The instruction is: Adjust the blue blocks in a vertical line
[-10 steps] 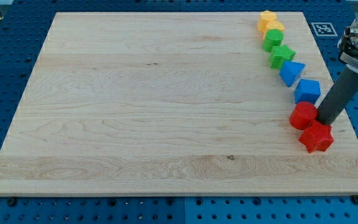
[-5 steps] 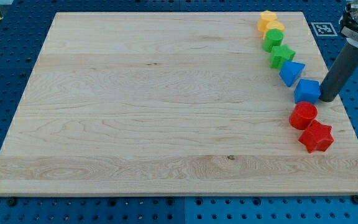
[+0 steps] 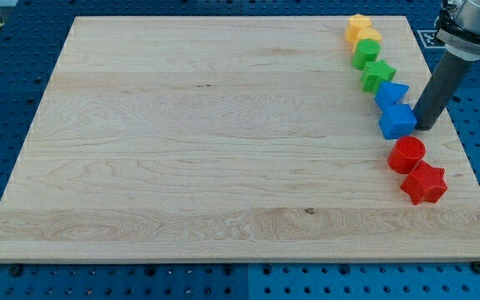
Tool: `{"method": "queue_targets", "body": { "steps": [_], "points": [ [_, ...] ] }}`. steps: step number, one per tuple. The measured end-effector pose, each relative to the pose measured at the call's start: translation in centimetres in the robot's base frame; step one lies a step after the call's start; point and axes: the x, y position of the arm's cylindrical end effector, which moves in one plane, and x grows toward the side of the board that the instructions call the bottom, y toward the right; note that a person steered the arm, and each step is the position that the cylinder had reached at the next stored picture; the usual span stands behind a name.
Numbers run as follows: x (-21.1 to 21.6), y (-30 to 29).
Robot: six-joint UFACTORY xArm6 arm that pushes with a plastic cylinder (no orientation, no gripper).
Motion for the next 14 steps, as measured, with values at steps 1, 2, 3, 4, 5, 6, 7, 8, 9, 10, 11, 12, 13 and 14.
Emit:
{"method": "queue_targets", "body": {
  "steps": [1,2,3,4,5,6,7,8,9,10,11,12,13,14],
  "points": [
    [0.1,-0.3],
    [0.1,-0.3],
    [0.1,0.7],
    [-0.9,4.1],
    [-2.9,5.8],
    [-3.5,5.2],
    [-3.5,4.8],
    [-3.5,2.9],
    [-3.5,0.8],
    [-3.5,0.2],
    [-3.5,-0.1],
    [-3.5,-1.0],
    [-3.5,-1.1],
    [-3.5,0.1]
  ]
}}
